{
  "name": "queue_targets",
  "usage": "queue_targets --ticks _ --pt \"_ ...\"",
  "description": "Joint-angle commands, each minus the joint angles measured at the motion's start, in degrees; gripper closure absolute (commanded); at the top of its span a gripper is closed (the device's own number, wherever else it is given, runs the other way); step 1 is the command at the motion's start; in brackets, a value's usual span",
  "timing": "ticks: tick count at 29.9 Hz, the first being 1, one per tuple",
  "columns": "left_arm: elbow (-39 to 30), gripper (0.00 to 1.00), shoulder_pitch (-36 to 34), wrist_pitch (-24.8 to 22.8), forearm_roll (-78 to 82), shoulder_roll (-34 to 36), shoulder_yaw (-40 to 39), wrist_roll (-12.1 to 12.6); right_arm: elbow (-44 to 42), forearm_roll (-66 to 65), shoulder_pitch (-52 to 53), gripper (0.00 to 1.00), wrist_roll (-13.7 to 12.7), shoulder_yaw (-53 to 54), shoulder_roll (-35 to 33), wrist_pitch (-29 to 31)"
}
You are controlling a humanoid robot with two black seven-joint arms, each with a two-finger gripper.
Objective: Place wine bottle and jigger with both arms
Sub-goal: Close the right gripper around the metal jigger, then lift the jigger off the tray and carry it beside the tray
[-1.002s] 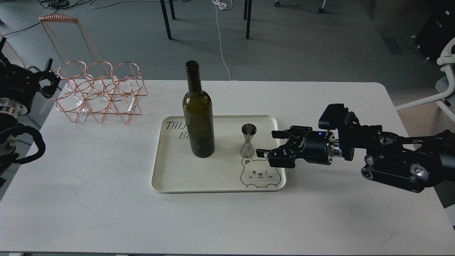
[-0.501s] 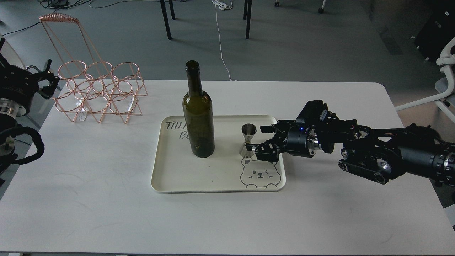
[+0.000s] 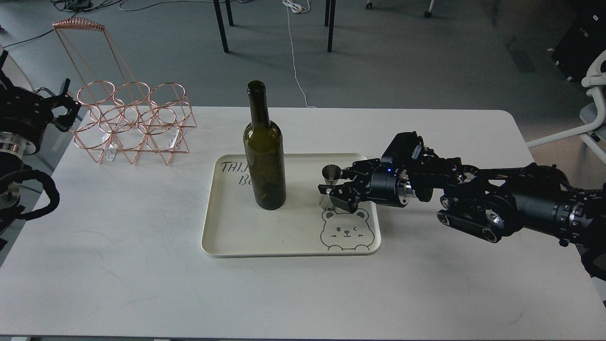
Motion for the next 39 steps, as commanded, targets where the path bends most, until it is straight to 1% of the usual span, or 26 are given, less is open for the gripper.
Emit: queue_targets --ticks 1,2,5,14,21,28,33,39 --pt "0.07 0.02 0.0 -0.02 0.0 0.08 0.03 0.0 -0.09 -0.4 0.04 0.84 0.0 -0.79 0.0 0.01" --pt "-0.02 0.02 0.0 -0.02 0.0 0.08 0.03 0.09 -0.53 -0.32 0.04 0.89 0.0 -1.14 0.0 0.01" --pt "-0.02 0.02 0.0 -0.1 0.0 -0.01 0.03 0.0 -1.23 -0.32 -0.04 0.92 0.0 -1.41 0.0 -0.61" --pt "-0.02 0.02 0.0 -0.02 0.0 0.25 -0.06 0.0 -0.53 -0.32 1.1 0.93 0.0 -1.32 0.08 -0.87" --pt "-0.02 0.02 -0.09 -0.02 -0.09 0.25 -0.15 0.0 -0.27 -0.32 2.5 0.93 0.0 -1.32 -0.7 -3.77" --pt "-0.11 0.02 -0.17 -0.02 -0.01 0.61 -0.24 0.0 -0.44 -0.05 3.3 0.93 0.0 -0.53 -6.23 -8.86" --pt "-0.28 0.02 -0.17 -0.02 0.0 0.69 -0.06 0.09 -0.88 0.65 0.58 0.93 0.0 0.34 -10.63 -15.19" --pt "-0.55 0.02 -0.52 0.07 0.0 0.78 0.2 0.09 -2.11 1.09 -7.5 0.93 0.0 8.33 -14.59 -15.6"
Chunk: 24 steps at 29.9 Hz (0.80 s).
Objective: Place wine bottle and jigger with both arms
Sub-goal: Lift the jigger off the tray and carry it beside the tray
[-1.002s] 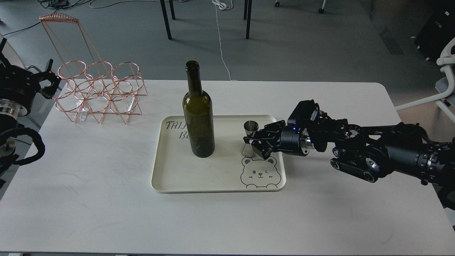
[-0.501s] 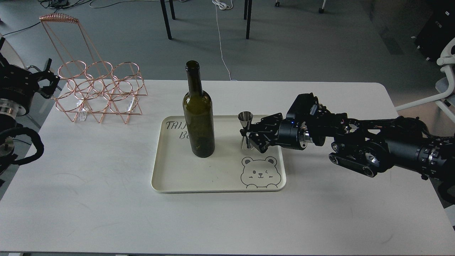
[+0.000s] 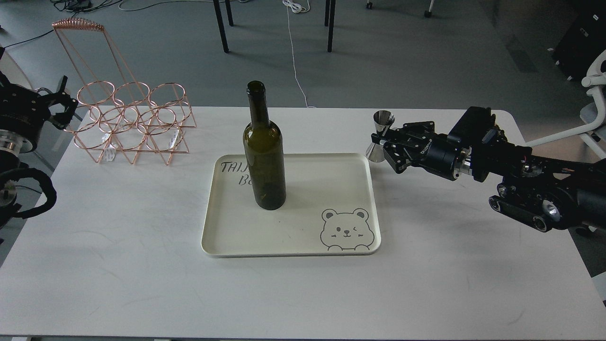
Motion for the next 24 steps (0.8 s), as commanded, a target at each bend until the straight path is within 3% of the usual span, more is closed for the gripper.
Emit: queue_targets --ticks 1,9,20,24 --pt "-0.14 0.02 -0.08 0.08 0.0 -0.04 0.12 0.01 -0.86 0.07 -6.0 0.93 0.0 5.88 -2.01 -0.11" --pt "-0.22 0.02 -0.17 0.26 0.79 -0.04 0.21 0.01 -3.67 0.15 -14.81 0.93 0.0 13.45 -7.11 -0.11" --pt "-0.31 0.02 -0.17 0.52 0.79 -0.04 0.21 0.01 -5.08 4.55 -20.08 0.91 0.0 13.98 -7.29 -0.11" --pt "-0.31 0.02 -0.17 0.44 0.79 0.05 0.3 0.01 -5.08 4.55 -20.79 0.84 0.0 13.72 -7.29 -0.11"
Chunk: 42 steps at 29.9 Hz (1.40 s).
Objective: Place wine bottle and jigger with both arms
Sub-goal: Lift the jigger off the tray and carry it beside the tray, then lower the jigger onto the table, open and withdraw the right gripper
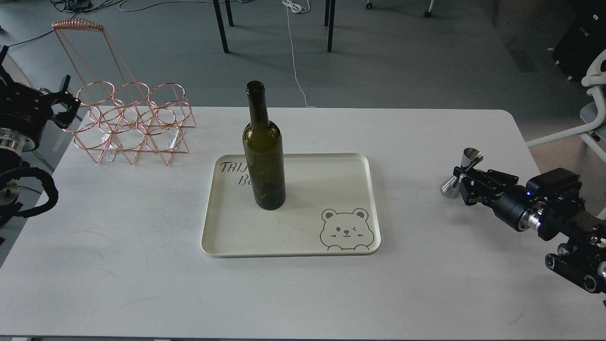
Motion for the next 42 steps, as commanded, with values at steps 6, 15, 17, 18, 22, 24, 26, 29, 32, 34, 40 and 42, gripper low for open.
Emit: queue_targets --ticks 6,15,17,18,22,24,26,29,32,34,40,42 --pt "0.01 0.02 0.0 -0.17 -0.01 0.06 0.0 0.0 0.13 0.11 -1.37 0.73 0.0 -0.01 -0.17 0.01" --pt "0.01 0.02 -0.27 0.0 -0.01 -0.02 0.0 0.0 0.92 0.46 -1.28 0.41 0.0 0.08 -1.93 0.01" --pt "0.01 0.02 -0.27 0.0 -0.01 -0.02 0.0 0.0 1.53 0.46 -1.28 0.37 0.0 -0.01 -3.15 0.01" --pt "0.01 0.02 -0.27 -0.08 -0.01 -0.02 0.0 0.0 2.23 0.46 -1.28 0.37 0.0 -0.01 -3.51 0.01" --pt "0.01 0.02 -0.27 -0.26 -0.01 0.06 0.0 0.0 5.22 0.46 -1.28 0.35 0.0 -0.19 -5.7 0.01" --pt "0.01 0.02 -0.27 -0.26 -0.01 0.06 0.0 0.0 7.5 0.46 -1.28 0.32 0.0 -0.27 -7.28 0.01" --pt "0.01 0.02 -0.27 -0.26 -0.01 0.06 -0.09 0.0 10.66 0.46 -1.37 0.32 0.0 -0.54 -9.56 0.01" --pt "0.01 0.02 -0.27 -0.26 -0.09 0.06 -0.18 0.0 14.7 0.37 -1.37 0.32 0.0 -0.8 -13.08 0.01" --pt "0.01 0.02 -0.27 -0.26 -0.01 0.06 -0.18 0.0 16.39 0.37 -0.67 0.31 0.0 -0.63 -16.24 0.01" --pt "0.01 0.02 -0.27 -0.26 -0.01 0.06 -0.18 0.0 16.39 0.46 -0.14 0.3 0.0 -0.28 -17.74 0.01" --pt "0.01 0.02 -0.27 -0.17 -0.01 0.06 -0.18 0.0 17.26 1.33 7.32 0.26 0.0 0.17 -18.89 0.01" --pt "0.01 0.02 -0.36 -0.26 -0.01 0.15 -0.18 0.0 17.27 2.12 11.7 0.24 0.0 0.17 -18.8 0.01"
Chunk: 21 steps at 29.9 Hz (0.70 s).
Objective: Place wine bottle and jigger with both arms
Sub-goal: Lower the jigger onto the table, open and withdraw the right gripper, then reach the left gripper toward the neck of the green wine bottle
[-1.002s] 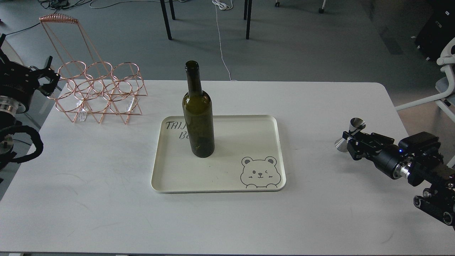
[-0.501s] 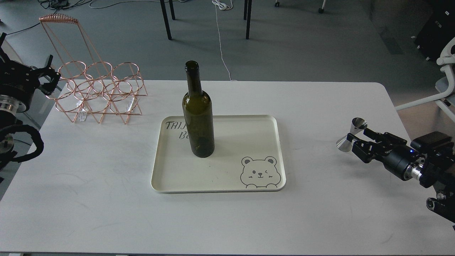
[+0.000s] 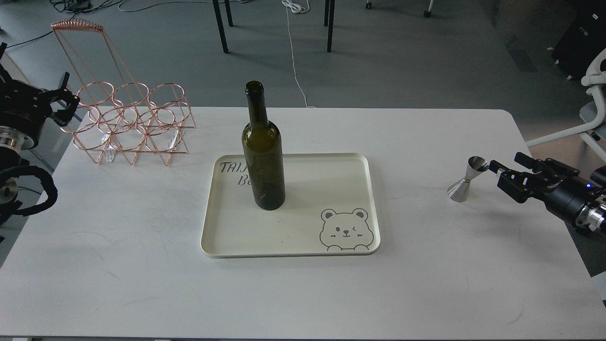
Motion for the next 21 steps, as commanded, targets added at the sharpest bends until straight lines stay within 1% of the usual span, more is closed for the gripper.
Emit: queue_targets --ticks 1,5,7,9,10,12,13,14,17,21 --pt "0.0 0.02 -0.07 0.0 0.01 0.25 0.05 0.09 0.29 2.11 7.39 0.24 0.0 0.05 -0.13 0.0" --pt "-0.26 0.02 -0.07 -0.17 0.01 1.31 0.14 0.26 -0.23 12.29 14.86 0.22 0.0 0.05 1.0 0.0" --pt "-1.31 0.02 -0.16 -0.17 0.1 1.48 0.22 0.44 -0.67 18.88 17.42 0.21 0.0 0.14 3.81 0.0" --pt "-2.54 0.02 -0.07 -0.35 0.8 2.18 0.22 1.22 -2.94 23.99 19.53 0.19 0.0 0.14 6.97 0.0" --pt "-2.98 0.02 -0.07 -0.61 2.02 2.71 0.22 2.45 -4.7 25.75 20.15 0.18 0.0 0.14 8.38 0.0" --pt "-3.86 0.02 -0.24 -1.05 5.53 3.41 0.22 6.22 -6.82 28.31 20.41 0.18 0.0 0.66 11.71 0.0" --pt "-4.39 0.02 -0.33 -1.14 7.2 3.68 0.14 7.37 -7.35 29.62 20.42 0.17 0.0 1.27 13.21 0.0" --pt "-4.83 0.02 -0.68 -1.14 9.22 4.11 0.05 7.99 -8.05 31.72 20.24 0.16 0.0 2.41 14.62 0.0" --pt "-5.62 0.02 -1.91 -1.31 14.59 5.0 0.14 8.08 -10.51 40.85 19.1 0.13 0.0 6.02 18.05 3.73" --pt "-10.7 0.02 -1.92 -1.84 20.39 8.59 0.22 8.0 -14.72 54.3 17.61 0.11 0.0 11.89 22.01 9.71"
